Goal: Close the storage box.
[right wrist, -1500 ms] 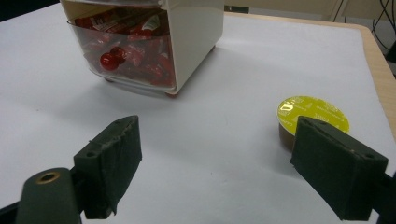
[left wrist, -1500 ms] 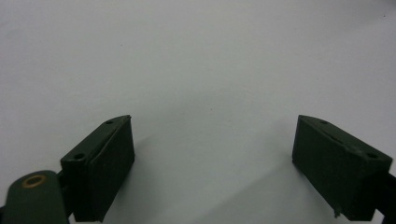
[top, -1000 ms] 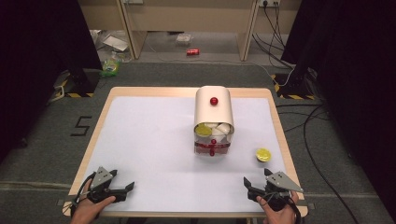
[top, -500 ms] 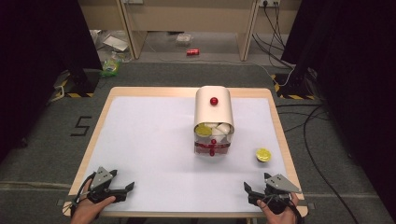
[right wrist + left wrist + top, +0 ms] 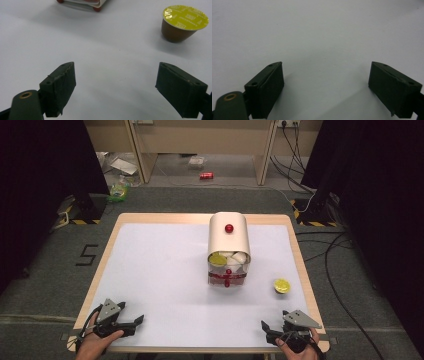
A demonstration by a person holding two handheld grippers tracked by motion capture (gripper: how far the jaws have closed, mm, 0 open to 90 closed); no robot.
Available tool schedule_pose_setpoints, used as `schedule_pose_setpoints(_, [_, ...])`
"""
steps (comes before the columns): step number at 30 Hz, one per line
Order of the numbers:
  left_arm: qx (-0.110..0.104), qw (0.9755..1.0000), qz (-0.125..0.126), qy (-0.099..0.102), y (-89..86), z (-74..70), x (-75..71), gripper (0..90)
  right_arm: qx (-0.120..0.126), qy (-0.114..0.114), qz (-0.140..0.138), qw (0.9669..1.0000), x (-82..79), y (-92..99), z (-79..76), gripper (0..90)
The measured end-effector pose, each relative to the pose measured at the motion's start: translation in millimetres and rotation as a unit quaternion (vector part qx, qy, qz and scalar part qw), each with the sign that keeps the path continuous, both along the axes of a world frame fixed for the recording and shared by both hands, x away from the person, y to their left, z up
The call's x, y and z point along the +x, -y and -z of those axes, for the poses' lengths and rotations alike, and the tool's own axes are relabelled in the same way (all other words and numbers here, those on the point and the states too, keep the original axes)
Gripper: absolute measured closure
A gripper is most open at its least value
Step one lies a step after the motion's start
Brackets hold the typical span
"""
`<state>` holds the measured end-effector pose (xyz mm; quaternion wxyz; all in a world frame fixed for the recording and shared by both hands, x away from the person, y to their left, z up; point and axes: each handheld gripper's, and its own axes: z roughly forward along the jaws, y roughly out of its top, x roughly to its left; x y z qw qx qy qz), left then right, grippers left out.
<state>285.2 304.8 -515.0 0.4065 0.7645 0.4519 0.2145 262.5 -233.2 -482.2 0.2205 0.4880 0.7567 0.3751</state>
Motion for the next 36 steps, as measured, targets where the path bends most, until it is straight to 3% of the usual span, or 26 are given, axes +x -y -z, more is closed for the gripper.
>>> schedule_pose_setpoints(11, [0.000, 1.0000, 0.000, 0.000, 0.0, 0.1, -0.1, 12.5, -0.012, -0.021, -0.006, 0.9997, -6.3, 1.3, 4.2, 16.5])
schedule_pose_setpoints(36, [0.000, 1.0000, 0.000, 0.001, 0.0, 0.1, -0.2, 12.5, -0.034, -0.033, -0.010, 0.9988, -20.2, 3.8, 7.6, 16.3])
